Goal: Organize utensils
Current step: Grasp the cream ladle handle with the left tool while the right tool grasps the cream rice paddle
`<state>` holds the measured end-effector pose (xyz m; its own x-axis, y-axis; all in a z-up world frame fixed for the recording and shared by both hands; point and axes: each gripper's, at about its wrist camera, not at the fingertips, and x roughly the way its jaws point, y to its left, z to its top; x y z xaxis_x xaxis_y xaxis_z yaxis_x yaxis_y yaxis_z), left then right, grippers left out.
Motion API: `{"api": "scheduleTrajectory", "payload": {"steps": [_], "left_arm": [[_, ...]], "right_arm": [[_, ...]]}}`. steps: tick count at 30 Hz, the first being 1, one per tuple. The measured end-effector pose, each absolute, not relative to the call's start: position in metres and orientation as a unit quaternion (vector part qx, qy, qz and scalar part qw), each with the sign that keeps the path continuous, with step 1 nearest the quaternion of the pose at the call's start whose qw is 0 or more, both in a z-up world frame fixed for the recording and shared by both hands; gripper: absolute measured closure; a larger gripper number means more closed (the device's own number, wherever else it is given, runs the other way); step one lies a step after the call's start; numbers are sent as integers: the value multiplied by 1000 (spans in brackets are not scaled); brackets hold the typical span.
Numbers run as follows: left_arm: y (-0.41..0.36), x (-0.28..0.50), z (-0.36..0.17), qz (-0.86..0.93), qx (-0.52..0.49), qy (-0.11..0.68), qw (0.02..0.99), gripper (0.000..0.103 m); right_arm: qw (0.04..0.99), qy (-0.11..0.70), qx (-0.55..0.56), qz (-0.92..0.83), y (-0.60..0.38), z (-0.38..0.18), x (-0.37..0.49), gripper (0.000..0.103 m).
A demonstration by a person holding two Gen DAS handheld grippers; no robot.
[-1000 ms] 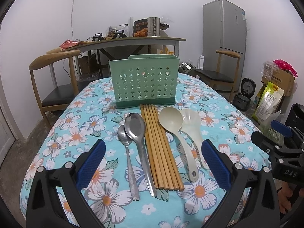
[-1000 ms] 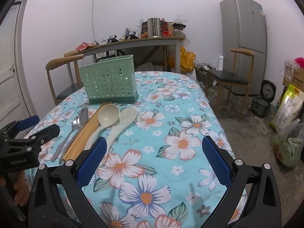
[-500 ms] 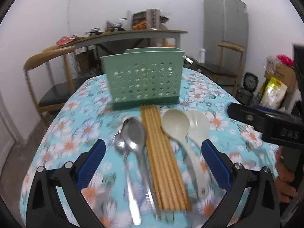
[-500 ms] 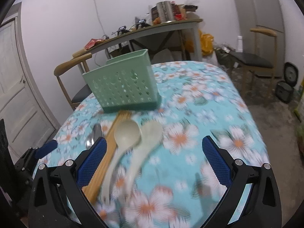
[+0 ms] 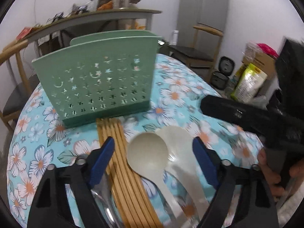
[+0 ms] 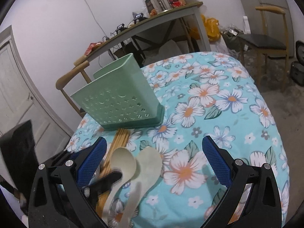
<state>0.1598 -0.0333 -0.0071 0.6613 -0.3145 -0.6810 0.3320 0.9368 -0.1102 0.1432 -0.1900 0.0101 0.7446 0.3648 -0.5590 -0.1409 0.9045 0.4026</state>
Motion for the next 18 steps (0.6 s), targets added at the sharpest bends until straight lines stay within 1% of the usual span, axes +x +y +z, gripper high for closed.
{"api": "scheduleTrajectory", "payload": {"steps": [2,3,5,8,9,11,14,15,17,18], "left_arm": [[-27,166,-9,-192,-15,379,905,37],[-23,168,-11,-198,-24,385,901,40],[-16,170,-14,-198,-23,390,899,48],[-2,169,-18,-211,-51,387,896,53],[1,170,-20,-217,-61,389,893,54],[7,174,-28,-219,-75,402,886,62],[13,179,-38,-228,-93,417,875,67],[16,179,-38,-233,-101,414,874,69],[19,180,-37,-250,-116,413,868,79],[21,180,-38,-251,-120,413,867,80]], "right_arm": [[914,335,185,137,-197,7,151,7],[911,338,192,138,-201,5,154,9],[897,352,221,151,-207,-1,161,11],[883,365,242,169,-210,-7,167,18],[883,367,242,168,-209,-8,168,21],[880,373,239,173,-206,-10,171,26],[880,379,224,176,-200,-13,173,30],[881,382,216,177,-197,-15,172,33],[881,388,202,181,-192,-18,172,38],[880,392,196,183,-189,-20,172,41]]}}
